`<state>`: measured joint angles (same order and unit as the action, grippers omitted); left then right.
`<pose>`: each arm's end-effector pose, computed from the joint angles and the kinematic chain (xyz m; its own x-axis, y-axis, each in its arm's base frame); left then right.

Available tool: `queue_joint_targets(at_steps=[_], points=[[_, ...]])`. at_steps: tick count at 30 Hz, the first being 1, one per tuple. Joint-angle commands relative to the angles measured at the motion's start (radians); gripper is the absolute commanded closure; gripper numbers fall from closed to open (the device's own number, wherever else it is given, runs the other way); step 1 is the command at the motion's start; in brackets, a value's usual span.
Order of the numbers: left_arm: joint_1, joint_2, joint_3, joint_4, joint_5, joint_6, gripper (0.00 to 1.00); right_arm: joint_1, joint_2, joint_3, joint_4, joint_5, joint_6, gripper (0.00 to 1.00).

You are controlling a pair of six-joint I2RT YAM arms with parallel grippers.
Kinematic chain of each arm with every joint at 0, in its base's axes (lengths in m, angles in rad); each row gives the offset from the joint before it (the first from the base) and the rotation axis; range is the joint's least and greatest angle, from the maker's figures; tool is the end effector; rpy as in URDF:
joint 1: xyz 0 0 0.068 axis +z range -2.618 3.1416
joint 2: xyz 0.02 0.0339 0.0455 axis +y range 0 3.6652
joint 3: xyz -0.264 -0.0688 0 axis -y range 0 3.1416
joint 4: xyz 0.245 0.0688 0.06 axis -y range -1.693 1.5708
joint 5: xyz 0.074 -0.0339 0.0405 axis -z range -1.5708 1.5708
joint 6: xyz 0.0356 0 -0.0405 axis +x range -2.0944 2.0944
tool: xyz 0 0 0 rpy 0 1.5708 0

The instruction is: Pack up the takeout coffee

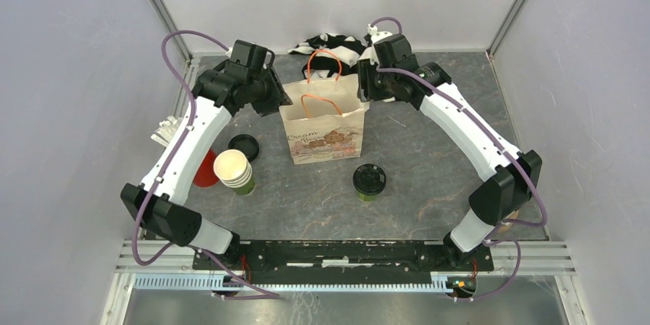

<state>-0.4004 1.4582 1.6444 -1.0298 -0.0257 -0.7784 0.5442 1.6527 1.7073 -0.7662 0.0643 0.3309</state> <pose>0.2700 -0.1133 0.3983 -0.7524 -0.4437 -0.4868 -0.2168 0.8647 -0.4531 0.3142 0.1875 0.3784 -0.6827 -0.0342 -0.7299 -0.2677 0.9411 0.2064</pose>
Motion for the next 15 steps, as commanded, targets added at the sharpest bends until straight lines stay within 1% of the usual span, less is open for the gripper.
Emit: queue_joint_targets(at_steps=[1,2,3,4,6,8,10,12,14,15], points=[[0.005,0.007,0.035,-0.010,-0.013,0.080,0.62,0.036,-0.021,0.011,-0.020,0.085,-0.069,0.52],[0.005,0.013,0.038,-0.010,-0.014,0.080,0.69,0.043,-0.023,0.015,-0.007,0.081,-0.071,0.57],[0.005,0.022,0.047,-0.011,-0.010,0.082,0.76,0.047,-0.024,0.025,0.000,0.078,-0.072,0.67],[0.004,0.032,0.063,-0.012,0.002,0.086,0.82,0.053,-0.021,0.044,-0.006,0.085,-0.072,0.74],[0.002,0.054,0.125,-0.038,0.018,0.095,0.91,0.066,-0.012,0.107,-0.042,0.108,-0.068,0.85],[-0.002,0.065,0.194,-0.087,-0.002,0.092,0.97,0.075,-0.010,0.156,-0.085,0.138,-0.045,0.95],[-0.002,0.058,0.244,-0.125,-0.004,0.074,0.98,0.081,-0.026,0.167,-0.111,0.139,-0.009,1.00],[-0.002,0.048,0.272,-0.144,0.002,0.060,0.98,0.088,-0.045,0.150,-0.116,0.125,0.025,1.00],[-0.003,0.038,0.261,-0.132,-0.010,0.057,0.98,0.092,-0.062,0.118,-0.090,0.118,0.043,1.00],[-0.002,0.027,0.232,-0.111,-0.018,0.059,0.98,0.092,-0.076,0.079,-0.056,0.125,0.043,1.00]])
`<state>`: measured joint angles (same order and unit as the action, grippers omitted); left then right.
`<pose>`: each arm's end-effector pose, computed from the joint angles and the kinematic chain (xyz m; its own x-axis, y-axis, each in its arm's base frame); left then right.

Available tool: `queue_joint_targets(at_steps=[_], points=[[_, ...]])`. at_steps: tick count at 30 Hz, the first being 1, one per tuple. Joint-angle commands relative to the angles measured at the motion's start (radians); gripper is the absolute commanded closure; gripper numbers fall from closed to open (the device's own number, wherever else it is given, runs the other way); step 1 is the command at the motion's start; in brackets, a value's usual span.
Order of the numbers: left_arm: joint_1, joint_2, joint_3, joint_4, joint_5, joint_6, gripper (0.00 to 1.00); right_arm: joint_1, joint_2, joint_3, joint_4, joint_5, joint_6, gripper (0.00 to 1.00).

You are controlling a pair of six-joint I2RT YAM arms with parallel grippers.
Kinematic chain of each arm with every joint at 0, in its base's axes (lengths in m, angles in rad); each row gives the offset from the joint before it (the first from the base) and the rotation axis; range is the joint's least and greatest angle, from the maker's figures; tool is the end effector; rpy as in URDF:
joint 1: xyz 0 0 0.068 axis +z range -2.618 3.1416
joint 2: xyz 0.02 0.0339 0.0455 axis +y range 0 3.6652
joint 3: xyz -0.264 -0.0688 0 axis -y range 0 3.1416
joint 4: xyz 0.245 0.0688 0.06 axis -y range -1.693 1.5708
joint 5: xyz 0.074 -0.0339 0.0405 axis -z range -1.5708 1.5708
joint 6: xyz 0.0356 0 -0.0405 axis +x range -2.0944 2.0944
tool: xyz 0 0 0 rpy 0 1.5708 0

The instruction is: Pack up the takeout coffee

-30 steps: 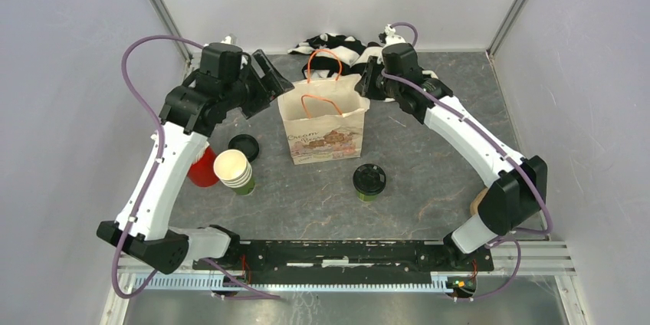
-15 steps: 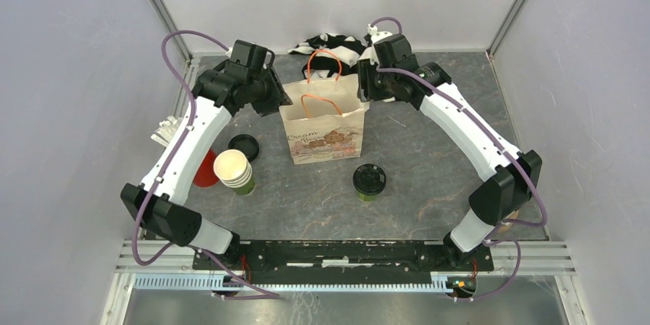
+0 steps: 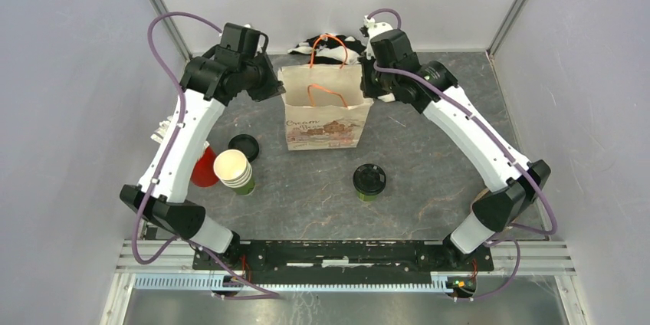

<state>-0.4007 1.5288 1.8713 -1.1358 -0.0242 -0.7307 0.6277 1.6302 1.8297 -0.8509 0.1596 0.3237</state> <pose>0.2733 -0.1148 0.4380 -0.7385 -0.4117 -0.5339 -0.1592 0.8760 -0.4553 0.2872 0.2014 0.4182 -0.6171 -0.0598 -0.7846 -0.2966 0.9412 0.1616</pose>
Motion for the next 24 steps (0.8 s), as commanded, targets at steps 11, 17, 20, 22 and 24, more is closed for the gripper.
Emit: queue_joint_targets(at_steps=[11,17,20,22,24], points=[[0.003,-0.088,-0.065,0.035,-0.073,0.098,0.33,0.007,0.001,0.022,-0.010,0.069,-0.070,0.41],[0.005,-0.137,0.027,-0.027,-0.134,0.139,0.14,0.006,-0.081,0.142,-0.130,0.111,-0.086,0.15],[0.005,-0.195,0.011,-0.022,-0.156,0.142,0.10,0.007,-0.197,0.050,-0.134,0.124,-0.086,0.02],[0.005,-0.233,-0.007,-0.009,-0.152,0.134,0.07,0.006,-0.283,-0.043,-0.131,0.139,-0.076,0.02],[0.005,-0.262,-0.016,-0.003,-0.125,0.140,0.05,0.006,-0.370,-0.166,-0.119,0.132,-0.067,0.02]])
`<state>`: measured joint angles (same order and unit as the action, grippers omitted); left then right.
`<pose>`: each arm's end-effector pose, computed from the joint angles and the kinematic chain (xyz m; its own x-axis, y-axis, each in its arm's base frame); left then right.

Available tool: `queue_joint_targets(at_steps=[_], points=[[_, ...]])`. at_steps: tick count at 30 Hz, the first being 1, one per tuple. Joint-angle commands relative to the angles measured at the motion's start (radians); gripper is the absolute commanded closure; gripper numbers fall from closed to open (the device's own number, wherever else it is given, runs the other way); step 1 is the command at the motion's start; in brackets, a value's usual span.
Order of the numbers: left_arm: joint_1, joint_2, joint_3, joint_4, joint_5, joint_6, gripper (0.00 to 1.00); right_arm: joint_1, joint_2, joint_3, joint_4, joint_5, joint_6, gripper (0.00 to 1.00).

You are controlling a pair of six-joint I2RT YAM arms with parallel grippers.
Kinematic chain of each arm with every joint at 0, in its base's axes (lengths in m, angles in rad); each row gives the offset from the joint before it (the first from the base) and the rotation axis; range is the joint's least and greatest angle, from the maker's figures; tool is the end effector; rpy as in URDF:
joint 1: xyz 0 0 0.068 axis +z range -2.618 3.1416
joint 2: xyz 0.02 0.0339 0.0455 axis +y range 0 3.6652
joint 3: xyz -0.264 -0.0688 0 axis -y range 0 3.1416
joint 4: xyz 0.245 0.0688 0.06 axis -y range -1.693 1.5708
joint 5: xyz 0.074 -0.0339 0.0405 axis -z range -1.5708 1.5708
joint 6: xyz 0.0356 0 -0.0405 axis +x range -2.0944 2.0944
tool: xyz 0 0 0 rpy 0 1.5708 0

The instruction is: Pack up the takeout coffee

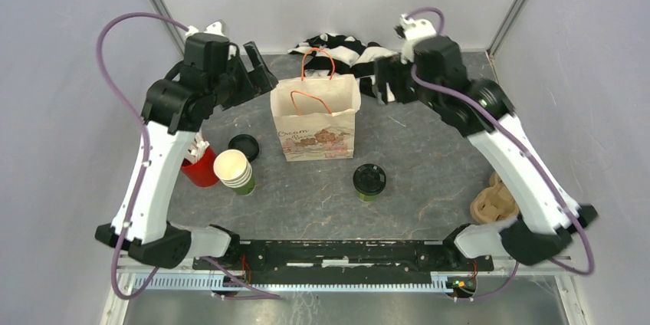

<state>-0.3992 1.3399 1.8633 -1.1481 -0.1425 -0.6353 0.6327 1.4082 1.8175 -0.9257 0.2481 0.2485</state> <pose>0.2143 -0.0849 0.4810 -0.5991 -0.3848 -0.7022 -0.0955 0.9050 -0.4145 0.2249 0.1541 0.4730 -0.4846 -0.0597 -0.8727 -0.2908 0.9519 0.0964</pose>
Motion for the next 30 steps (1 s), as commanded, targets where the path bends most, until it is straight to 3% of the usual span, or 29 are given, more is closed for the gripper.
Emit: queue_joint_targets(at_steps=[1,9,14,18,30], points=[[0.004,-0.086,-0.009,0.011,0.003,0.049,0.04,0.000,-0.184,-0.211,-0.042,0.027,0.015,0.02],[0.004,-0.196,-0.073,0.038,0.042,0.040,0.00,0.048,-0.293,-0.531,-0.085,-0.198,0.138,0.02],[0.003,-0.264,-0.159,0.107,0.090,0.015,0.00,0.259,-0.246,-0.603,-0.041,-0.106,0.328,0.02],[0.004,-0.259,-0.150,0.086,0.107,0.016,0.00,0.364,-0.150,-0.567,-0.068,-0.005,0.420,0.02],[0.004,-0.260,-0.155,0.126,0.133,0.030,0.00,0.401,-0.080,-0.610,-0.009,0.177,0.520,0.02]])
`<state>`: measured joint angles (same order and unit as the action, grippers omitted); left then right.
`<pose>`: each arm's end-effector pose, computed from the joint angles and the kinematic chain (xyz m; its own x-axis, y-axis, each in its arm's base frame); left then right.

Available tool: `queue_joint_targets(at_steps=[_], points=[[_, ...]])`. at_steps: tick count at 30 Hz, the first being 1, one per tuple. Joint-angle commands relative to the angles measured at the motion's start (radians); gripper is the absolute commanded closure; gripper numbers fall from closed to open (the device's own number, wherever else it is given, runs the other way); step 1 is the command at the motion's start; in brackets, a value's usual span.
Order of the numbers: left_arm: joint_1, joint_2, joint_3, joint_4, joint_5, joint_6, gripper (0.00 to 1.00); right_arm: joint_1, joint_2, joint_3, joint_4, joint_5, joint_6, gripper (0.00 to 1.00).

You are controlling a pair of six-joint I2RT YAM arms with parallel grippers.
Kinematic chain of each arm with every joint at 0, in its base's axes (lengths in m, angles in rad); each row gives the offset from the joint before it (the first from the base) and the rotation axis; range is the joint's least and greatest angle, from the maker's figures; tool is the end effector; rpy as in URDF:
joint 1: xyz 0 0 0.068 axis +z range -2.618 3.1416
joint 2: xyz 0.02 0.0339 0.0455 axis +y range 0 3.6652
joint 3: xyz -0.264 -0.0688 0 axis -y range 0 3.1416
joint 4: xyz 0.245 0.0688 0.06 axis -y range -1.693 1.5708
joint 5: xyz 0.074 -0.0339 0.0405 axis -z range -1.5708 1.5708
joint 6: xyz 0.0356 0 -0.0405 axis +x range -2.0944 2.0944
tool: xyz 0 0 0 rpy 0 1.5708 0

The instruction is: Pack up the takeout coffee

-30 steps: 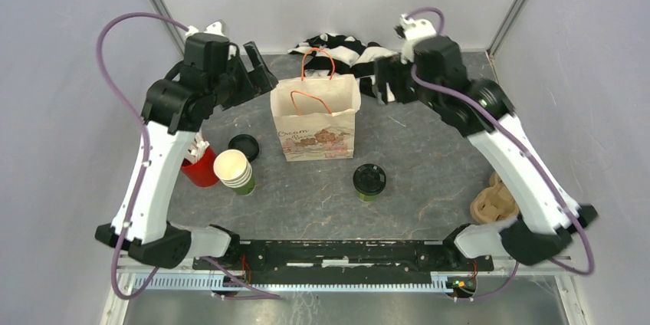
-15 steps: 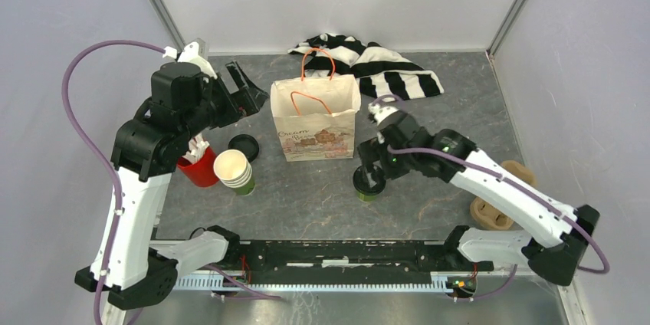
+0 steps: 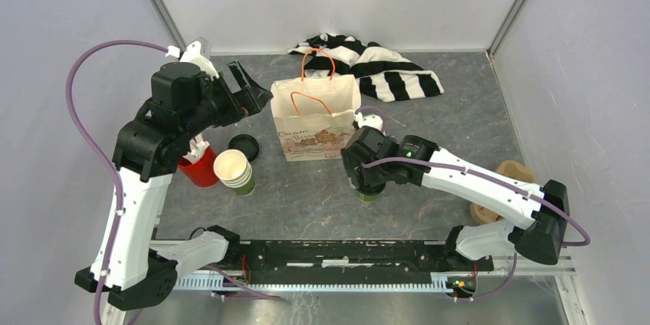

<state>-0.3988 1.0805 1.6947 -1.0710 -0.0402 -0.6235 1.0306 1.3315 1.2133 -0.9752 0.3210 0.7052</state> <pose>0.1477 -0.0607 0.4883 -0.5371 -0.4068 -0.7389 0.0507 0.8589 -0.5096 0.1420 0.2149 0.3049 -0.8270 -0.1831 -0.5315 -0.2668 0.9600 0.0844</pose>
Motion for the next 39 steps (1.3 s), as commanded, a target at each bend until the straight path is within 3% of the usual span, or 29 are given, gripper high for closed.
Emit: queue_joint_targets(at_steps=[1,28,39], points=[[0.004,0.005,0.021,0.043,0.035,0.024,0.00,0.002,-0.003,-0.018,0.055,0.104,0.057,0.02],[0.003,0.024,0.016,0.048,0.026,0.070,0.00,-0.063,0.047,-0.047,0.085,0.010,-0.042,0.02],[0.004,0.021,0.012,0.052,0.031,0.065,0.00,-0.064,0.061,-0.039,0.097,0.000,-0.032,0.08]])
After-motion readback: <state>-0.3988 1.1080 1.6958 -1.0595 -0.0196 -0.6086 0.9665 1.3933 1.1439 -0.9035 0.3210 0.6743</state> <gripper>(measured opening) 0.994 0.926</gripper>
